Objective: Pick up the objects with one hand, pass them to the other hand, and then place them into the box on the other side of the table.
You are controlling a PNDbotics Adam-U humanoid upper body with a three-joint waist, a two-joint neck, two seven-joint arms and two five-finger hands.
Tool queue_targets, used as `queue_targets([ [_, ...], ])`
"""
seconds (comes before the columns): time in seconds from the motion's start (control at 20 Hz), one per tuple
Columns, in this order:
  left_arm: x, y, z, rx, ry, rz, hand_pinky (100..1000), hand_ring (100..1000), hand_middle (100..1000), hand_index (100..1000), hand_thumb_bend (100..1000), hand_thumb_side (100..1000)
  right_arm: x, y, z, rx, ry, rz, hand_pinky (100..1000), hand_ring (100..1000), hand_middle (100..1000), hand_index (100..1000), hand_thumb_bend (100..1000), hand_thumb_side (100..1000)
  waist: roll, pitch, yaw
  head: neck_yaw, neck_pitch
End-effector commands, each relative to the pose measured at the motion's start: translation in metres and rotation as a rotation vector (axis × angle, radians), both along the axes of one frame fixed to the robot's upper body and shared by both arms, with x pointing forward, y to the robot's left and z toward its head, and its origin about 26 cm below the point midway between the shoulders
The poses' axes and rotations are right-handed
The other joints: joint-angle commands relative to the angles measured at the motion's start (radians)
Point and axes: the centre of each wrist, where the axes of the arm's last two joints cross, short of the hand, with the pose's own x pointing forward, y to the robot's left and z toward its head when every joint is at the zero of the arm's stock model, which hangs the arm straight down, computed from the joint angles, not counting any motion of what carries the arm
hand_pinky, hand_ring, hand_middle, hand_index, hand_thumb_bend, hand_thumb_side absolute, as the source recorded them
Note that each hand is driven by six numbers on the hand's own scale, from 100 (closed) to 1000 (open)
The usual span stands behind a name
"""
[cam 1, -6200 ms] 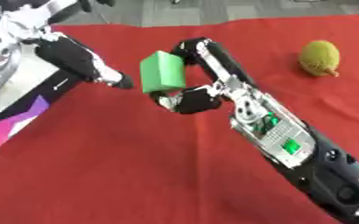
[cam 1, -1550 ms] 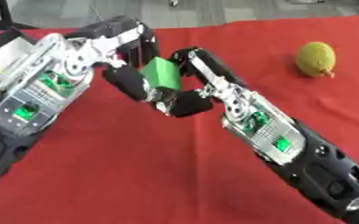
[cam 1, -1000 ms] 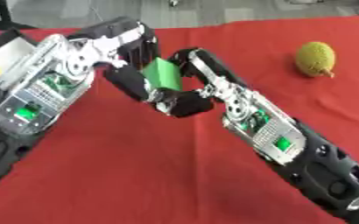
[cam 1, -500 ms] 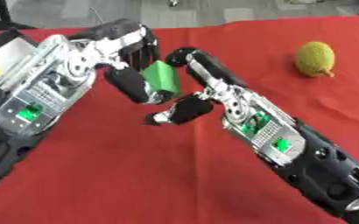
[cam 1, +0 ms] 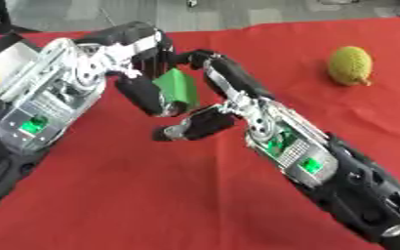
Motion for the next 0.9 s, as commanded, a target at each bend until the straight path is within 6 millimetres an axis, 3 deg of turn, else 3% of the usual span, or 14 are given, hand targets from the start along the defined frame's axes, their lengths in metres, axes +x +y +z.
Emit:
queue_targets([
  [0.05,-0.002,0.007,0.012,0.004,-0.002,0.021,547,472,394,404,363,100,0.000,-0.001,0.004,-0.004,-0.025,-0.019,861,879,852,878,817,346,0.013,-0.038,0.002,-0.001,-0.001],
  [0.35,-0.007,0.022,0.020,-0.004,-0.024,0.041,549,475,398,406,350,100,0.004,-0.004,-0.002,-0.011,-0.013,-0.044,860,879,853,877,818,331,0.013,-0.039,0.002,0.000,-0.001],
  [0.65,-0.010,0.058,0.031,-0.048,-0.085,0.147,548,470,395,402,355,100,0.001,-0.008,0.001,0.018,-0.011,-0.039,860,881,856,881,822,271,0.016,-0.041,0.000,0.002,-0.001],
  [0.7,-0.009,0.067,0.034,-0.061,-0.103,0.183,549,473,395,402,100,100,0.000,-0.009,0.002,0.026,-0.010,-0.036,861,881,857,882,803,274,0.016,-0.041,0.000,0.001,-0.001],
  [0.75,-0.008,0.077,0.035,-0.072,-0.119,0.225,549,475,394,402,358,100,-0.001,-0.010,0.004,0.034,-0.009,-0.032,861,881,858,882,801,275,0.016,-0.041,0.000,0.001,-0.001],
  [0.9,-0.001,0.108,0.036,-0.098,-0.162,0.359,551,479,394,401,363,100,-0.003,-0.013,0.007,0.060,-0.012,-0.025,861,880,860,883,761,276,0.015,-0.040,-0.001,0.001,-0.001],
])
